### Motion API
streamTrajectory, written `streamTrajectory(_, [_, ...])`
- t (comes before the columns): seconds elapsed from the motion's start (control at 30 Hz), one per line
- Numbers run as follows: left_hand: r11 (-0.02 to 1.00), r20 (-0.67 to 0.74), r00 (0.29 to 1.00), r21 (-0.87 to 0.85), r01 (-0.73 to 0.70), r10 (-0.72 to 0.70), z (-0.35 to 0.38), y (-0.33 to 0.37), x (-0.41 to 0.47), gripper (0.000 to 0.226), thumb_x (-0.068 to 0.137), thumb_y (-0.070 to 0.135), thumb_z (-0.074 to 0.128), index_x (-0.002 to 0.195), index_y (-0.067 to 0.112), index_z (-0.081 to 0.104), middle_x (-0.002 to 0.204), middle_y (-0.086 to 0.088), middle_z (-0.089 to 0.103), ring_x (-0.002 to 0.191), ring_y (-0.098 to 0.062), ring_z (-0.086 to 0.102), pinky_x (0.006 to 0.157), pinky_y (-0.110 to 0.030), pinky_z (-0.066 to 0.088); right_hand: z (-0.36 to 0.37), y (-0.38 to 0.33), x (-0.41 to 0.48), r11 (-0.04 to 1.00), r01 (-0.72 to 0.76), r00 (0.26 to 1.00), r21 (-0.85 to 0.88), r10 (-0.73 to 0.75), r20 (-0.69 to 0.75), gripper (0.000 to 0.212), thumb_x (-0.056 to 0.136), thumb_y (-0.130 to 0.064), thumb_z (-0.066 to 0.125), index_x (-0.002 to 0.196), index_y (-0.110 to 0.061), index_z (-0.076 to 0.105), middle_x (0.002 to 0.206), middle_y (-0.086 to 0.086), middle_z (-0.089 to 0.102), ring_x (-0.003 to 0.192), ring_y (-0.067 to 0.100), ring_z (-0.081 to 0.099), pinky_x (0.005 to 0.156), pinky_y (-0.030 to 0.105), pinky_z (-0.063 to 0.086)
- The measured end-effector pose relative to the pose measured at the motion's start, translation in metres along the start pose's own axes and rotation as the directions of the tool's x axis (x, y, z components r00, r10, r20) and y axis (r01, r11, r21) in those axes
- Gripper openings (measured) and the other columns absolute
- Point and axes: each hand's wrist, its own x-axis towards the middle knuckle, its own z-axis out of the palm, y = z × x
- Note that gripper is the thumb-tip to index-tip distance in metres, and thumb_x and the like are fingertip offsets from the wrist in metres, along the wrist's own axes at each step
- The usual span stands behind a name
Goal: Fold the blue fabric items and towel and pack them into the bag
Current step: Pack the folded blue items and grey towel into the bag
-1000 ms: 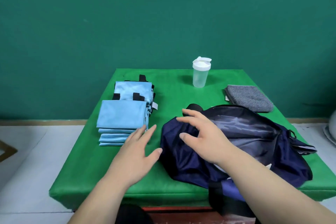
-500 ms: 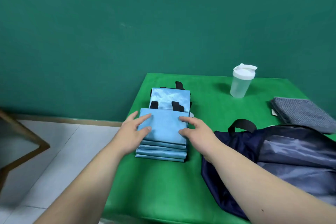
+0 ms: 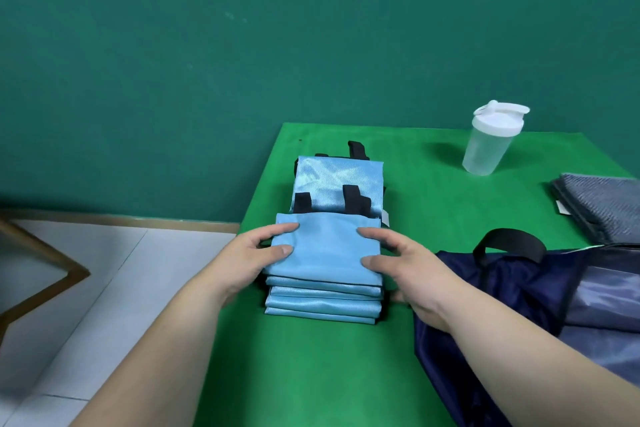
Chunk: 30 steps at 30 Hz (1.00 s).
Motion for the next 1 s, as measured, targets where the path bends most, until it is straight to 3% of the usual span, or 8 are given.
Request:
streamTrajectory(0.1, [0.999,-0.01,1.0,-0.047,0.003,-0.004,0.0,-0.003,0.003,0.037,0.088,0.004,0.07,0.114,0.029,0.072,0.106,0.012,0.075,0.097,-0.003,0.068,0.081,-0.011,0.049,-0.004,0.002,0.003,0.996,-0.053,0.996,0.072,0.048,0.07,0.041,0.085,-0.018,0.073,0.11,-0.05,0.069,0.141,0.029,0.046,0.105,0.021,0.06,0.102,0.055,0.045])
streamTrajectory(0.2, [0.994,-0.03,0.999,-0.105,-0.016,0.013,0.005,-0.006,-0.001,0.04,0.083,0.0,0.074,0.11,0.028,0.075,0.104,-0.002,0.076,0.09,-0.014,0.071,0.08,-0.018,0.053,-0.008,0.005,0.008,0.989,-0.082,0.993,0.121,0.07,0.096,0.044,0.087,-0.01,0.071,0.111,-0.047,0.071,0.127,0.001,0.065,0.118,0.023,0.062,0.103,0.063,0.044])
streamTrajectory(0.3, [0.988,-0.068,0.997,-0.151,-0.031,0.021,0.007,-0.013,-0.01,0.044,0.067,0.014,0.087,0.106,0.03,0.077,0.113,-0.011,0.073,0.096,-0.024,0.071,0.088,-0.03,0.056,-0.008,0.009,0.011,0.979,-0.101,0.989,0.175,0.079,0.129,0.047,0.081,-0.008,0.074,0.113,-0.043,0.072,0.134,-0.002,0.061,0.12,0.027,0.062,0.102,0.063,0.044])
streamTrajectory(0.4, [0.991,-0.113,0.993,-0.125,-0.041,0.027,0.007,-0.023,-0.032,0.061,0.05,0.039,0.091,0.109,0.034,0.076,0.119,-0.006,0.071,0.113,-0.027,0.066,0.104,-0.045,0.049,-0.005,0.011,0.004,0.987,-0.1,0.982,0.127,0.078,0.17,0.053,0.072,-0.015,0.076,0.115,-0.046,0.07,0.141,-0.001,0.053,0.126,0.029,0.056,0.108,0.06,0.04])
streamTrajectory(0.57, [0.993,-0.265,0.964,-0.107,-0.044,0.014,0.016,-0.044,-0.113,0.051,0.06,0.039,0.085,0.109,0.04,0.074,0.121,0.002,0.066,0.115,-0.019,0.063,0.105,-0.046,0.047,0.012,0.011,-0.029,0.997,-0.069,0.948,0.027,0.057,0.314,0.049,0.086,-0.001,0.07,0.11,-0.044,0.073,0.135,-0.001,0.059,0.112,0.014,0.056,0.09,0.033,0.042])
streamTrajectory(0.63, [0.994,-0.328,0.945,-0.099,-0.045,0.01,0.022,-0.053,-0.152,0.053,0.059,0.046,0.084,0.11,0.042,0.073,0.12,0.009,0.064,0.117,-0.015,0.061,0.105,-0.045,0.047,0.021,0.014,-0.044,0.999,-0.031,0.929,-0.012,0.033,0.37,0.05,0.084,0.001,0.071,0.11,-0.042,0.074,0.134,-0.003,0.061,0.118,0.008,0.053,0.098,0.028,0.041])
streamTrajectory(0.77, [0.988,-0.458,0.888,-0.15,-0.047,-0.027,0.036,-0.069,-0.214,0.044,0.061,0.036,0.084,0.104,0.041,0.075,0.116,0.012,0.062,0.112,-0.012,0.063,0.098,-0.045,0.052,0.039,0.023,-0.068,0.991,0.066,0.882,-0.117,-0.004,0.472,0.05,0.078,-0.005,0.076,0.112,-0.04,0.074,0.136,-0.009,0.058,0.134,0.005,0.044,0.119,0.034,0.029])
streamTrajectory(1.0, [0.985,-0.504,0.864,-0.151,-0.078,-0.009,0.048,-0.091,-0.252,0.054,0.059,0.048,0.085,0.111,0.039,0.074,0.127,0.016,0.054,0.122,-0.01,0.056,0.102,-0.046,0.05,0.046,0.022,-0.081,0.941,0.187,0.838,-0.282,-0.003,0.545,0.051,0.074,-0.022,0.08,0.118,-0.046,0.069,0.122,-0.019,0.066,0.105,-0.003,0.06,0.101,0.029,0.044])
